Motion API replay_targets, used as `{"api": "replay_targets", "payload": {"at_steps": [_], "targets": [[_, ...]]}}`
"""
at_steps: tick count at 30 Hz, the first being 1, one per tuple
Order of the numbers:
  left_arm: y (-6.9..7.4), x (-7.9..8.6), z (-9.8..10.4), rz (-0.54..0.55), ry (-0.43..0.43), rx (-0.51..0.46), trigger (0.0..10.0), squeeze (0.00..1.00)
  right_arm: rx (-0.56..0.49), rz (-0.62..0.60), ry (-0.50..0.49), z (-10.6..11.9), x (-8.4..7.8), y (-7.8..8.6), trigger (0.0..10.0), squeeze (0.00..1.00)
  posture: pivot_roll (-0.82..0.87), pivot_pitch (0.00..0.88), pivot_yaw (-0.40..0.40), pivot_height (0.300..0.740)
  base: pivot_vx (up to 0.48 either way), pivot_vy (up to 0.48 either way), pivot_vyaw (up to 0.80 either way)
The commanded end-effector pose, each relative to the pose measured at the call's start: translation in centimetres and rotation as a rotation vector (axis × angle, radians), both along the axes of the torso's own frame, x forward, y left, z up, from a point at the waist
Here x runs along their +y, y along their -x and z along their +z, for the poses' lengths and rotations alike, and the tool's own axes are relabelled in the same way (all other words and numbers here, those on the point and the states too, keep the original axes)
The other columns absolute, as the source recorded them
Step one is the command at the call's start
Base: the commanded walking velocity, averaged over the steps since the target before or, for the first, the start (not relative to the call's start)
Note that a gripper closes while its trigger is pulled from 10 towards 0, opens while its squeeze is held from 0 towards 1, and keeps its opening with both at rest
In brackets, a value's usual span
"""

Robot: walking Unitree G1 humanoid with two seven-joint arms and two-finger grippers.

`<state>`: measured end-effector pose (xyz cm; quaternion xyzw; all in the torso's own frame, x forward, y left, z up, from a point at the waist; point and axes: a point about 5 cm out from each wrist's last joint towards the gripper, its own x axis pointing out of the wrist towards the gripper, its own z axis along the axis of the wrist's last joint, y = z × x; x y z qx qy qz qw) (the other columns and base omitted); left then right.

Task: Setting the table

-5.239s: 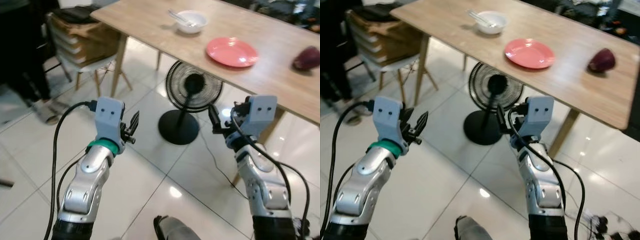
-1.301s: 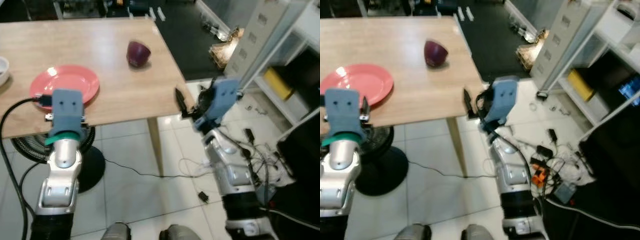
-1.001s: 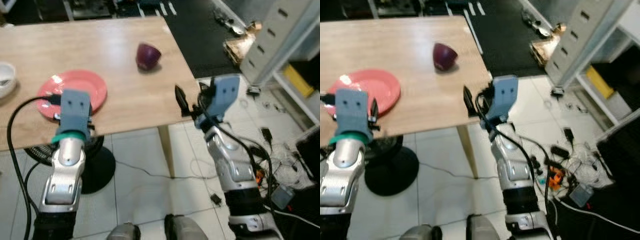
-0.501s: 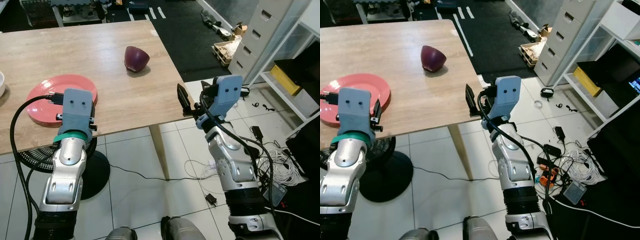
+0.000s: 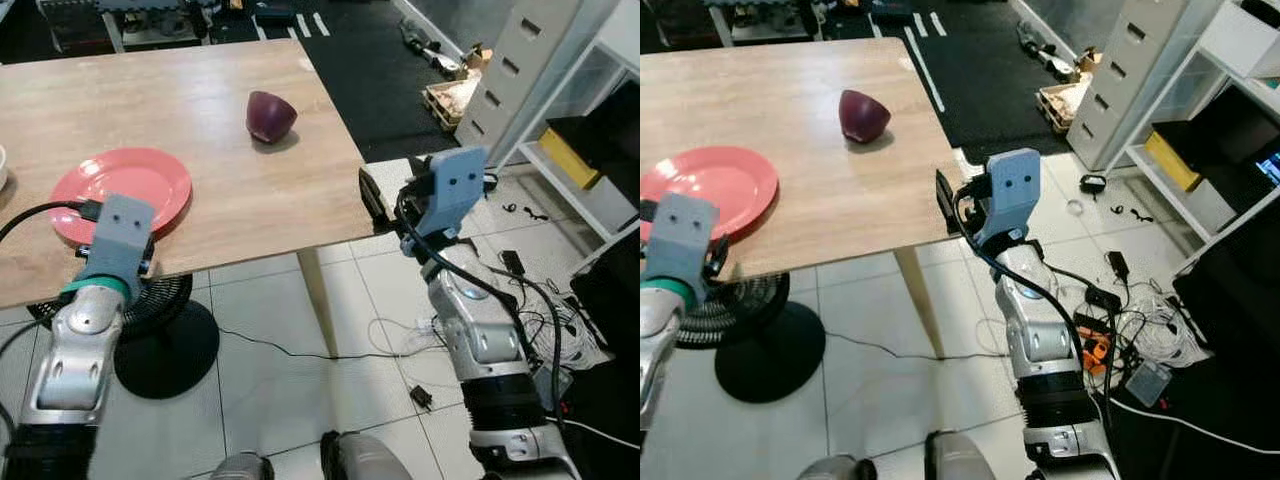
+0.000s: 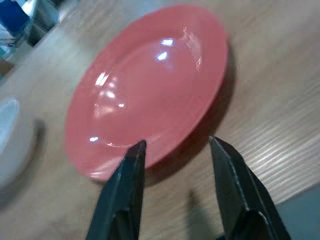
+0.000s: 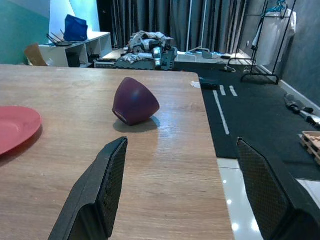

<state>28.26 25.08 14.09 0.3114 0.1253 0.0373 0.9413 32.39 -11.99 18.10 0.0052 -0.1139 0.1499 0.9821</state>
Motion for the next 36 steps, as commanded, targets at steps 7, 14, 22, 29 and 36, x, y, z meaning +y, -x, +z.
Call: {"api": "replay_targets", "payload": {"at_steps": [7,14,22,29,36], "targets": [[0.0,1.3,-0.5,-0.187,-0.31,0.118,10.0,0.0,0.015,-0.012,-0.04,0.0,-0.3,0.1,10.0,0.0,-0.03,0.07,0.032,0.74,0.0,0.0,0.0],[-0.1,2.6,-1.3,-0.291,-0.554,0.213,10.0,0.0,0.025,-0.02,-0.056,-0.1,-0.4,0.3,10.0,0.0,-0.04,0.095,0.03,0.74,0.0,0.0,0.0],[-1.6,3.5,-2.1,-0.345,-0.731,0.211,9.7,0.0,0.035,-0.029,-0.053,-0.3,-0.8,0.6,10.0,0.0,-0.06,0.1,0.033,0.74,0.0,0.0,0.0],[-2.3,3.2,-2.3,-0.405,-0.773,0.182,0.0,0.0,0.035,-0.04,-0.052,-0.2,-1.0,0.7,10.0,0.0,-0.07,0.093,0.044,0.74,0.0,0.0,0.0],[-2.2,2.9,-3.0,-0.433,-0.768,0.162,0.0,0.0,0.037,-0.062,-0.053,-0.3,-1.5,0.8,10.0,0.0,-0.08,0.085,0.045,0.74,0.0,0.0,0.0]]}}
